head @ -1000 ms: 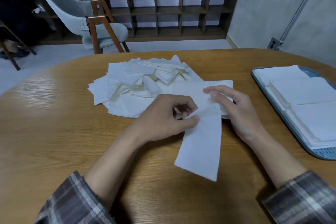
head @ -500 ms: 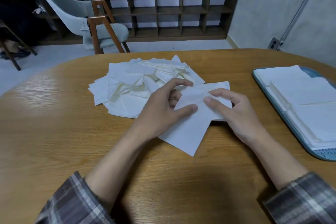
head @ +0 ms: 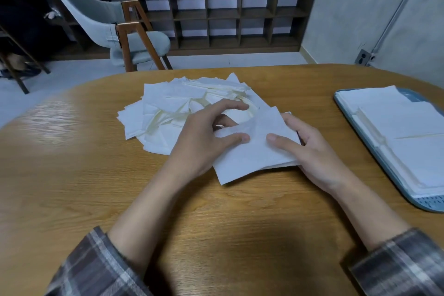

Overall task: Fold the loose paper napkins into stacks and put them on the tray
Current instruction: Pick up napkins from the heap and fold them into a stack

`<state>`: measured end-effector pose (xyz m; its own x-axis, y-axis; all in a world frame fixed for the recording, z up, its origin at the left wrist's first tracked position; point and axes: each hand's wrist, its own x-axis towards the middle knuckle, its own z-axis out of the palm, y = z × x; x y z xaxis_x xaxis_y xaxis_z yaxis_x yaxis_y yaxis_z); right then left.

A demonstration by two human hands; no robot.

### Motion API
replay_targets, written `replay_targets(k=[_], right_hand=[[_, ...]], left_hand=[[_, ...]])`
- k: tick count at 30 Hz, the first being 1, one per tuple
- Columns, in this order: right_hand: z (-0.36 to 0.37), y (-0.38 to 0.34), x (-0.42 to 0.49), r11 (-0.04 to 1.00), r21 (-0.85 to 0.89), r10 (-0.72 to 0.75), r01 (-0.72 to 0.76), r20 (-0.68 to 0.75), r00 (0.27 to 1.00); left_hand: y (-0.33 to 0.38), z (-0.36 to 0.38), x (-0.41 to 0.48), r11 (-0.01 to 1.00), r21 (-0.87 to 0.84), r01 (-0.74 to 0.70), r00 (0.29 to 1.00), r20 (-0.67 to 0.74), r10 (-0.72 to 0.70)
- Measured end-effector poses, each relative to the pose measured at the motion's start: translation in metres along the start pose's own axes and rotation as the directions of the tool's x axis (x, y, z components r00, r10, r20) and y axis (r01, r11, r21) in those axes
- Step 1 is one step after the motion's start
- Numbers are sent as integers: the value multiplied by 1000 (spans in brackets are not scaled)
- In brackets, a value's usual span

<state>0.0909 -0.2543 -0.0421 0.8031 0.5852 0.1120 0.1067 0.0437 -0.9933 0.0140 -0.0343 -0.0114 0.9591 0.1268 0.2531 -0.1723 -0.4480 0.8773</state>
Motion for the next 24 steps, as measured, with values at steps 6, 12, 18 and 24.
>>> replay_targets(k=[6,12,18,24], right_hand=[[5,-2,-1,997,-70,-31,33,34,999],[9,-2,-1,995,-98,-23,23,8,1000],[10,-3,-1,994,-95,-52,48,-44,998],[3,-5,2,976,213,-23,47,-114,993]], left_hand=[[0,1,-1,995,43,-86,995,46,84],[-4,3,0,994,58,-93,995,42,91],[-9,7,0,976,173,-131,986,-78,147],[-15,11,3,982,174,-72,949,-290,121]])
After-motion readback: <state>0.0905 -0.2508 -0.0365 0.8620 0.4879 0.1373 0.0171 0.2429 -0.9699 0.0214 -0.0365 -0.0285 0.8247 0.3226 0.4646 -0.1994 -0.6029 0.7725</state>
